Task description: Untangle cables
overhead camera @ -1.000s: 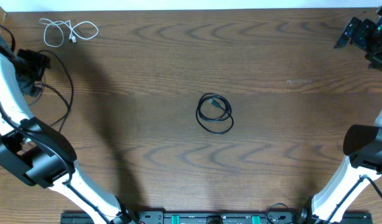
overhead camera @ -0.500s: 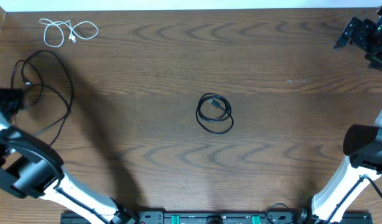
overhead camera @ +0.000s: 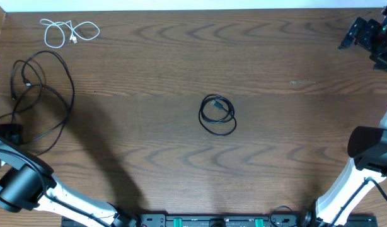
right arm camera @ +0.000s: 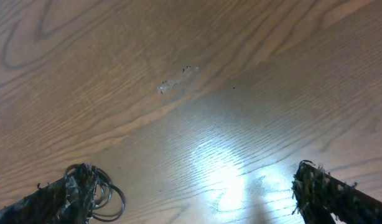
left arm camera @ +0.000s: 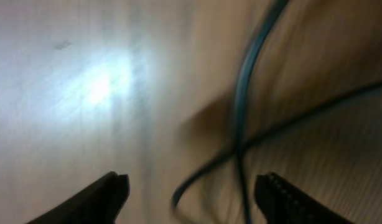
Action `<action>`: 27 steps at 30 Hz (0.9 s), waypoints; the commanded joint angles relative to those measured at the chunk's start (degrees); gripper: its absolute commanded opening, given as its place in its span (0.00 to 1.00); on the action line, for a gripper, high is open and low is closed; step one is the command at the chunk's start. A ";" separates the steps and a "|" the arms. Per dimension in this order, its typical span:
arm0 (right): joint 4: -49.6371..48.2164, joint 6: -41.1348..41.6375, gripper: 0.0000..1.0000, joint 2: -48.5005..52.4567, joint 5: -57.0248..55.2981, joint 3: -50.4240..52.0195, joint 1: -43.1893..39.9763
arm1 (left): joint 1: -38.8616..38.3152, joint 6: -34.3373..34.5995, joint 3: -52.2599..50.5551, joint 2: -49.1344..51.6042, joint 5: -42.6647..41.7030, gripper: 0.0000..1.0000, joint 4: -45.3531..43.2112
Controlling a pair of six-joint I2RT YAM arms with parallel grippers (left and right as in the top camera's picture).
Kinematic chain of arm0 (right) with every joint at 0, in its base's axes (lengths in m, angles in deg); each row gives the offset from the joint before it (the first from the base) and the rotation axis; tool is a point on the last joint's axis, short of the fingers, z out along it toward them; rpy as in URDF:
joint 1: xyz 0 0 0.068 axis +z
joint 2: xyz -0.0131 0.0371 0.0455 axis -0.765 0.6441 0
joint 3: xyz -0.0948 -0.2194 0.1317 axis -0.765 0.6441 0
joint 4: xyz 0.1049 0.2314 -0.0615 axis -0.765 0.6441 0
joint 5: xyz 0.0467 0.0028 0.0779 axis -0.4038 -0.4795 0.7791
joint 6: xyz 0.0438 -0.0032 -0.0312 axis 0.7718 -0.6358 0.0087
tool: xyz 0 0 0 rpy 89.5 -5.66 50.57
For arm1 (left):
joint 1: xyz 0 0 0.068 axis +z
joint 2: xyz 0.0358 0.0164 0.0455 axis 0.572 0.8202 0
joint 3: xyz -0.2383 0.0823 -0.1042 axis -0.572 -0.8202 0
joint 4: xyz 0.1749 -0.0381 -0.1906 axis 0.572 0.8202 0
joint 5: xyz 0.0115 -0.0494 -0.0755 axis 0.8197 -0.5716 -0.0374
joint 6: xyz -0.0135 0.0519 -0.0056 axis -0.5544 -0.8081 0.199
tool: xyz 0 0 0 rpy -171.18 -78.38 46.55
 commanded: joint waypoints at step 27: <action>0.09 0.17 0.99 -1.86 0.13 -0.70 0.13 | -2.73 -13.73 9.84 0.42 -19.63 0.08 -15.76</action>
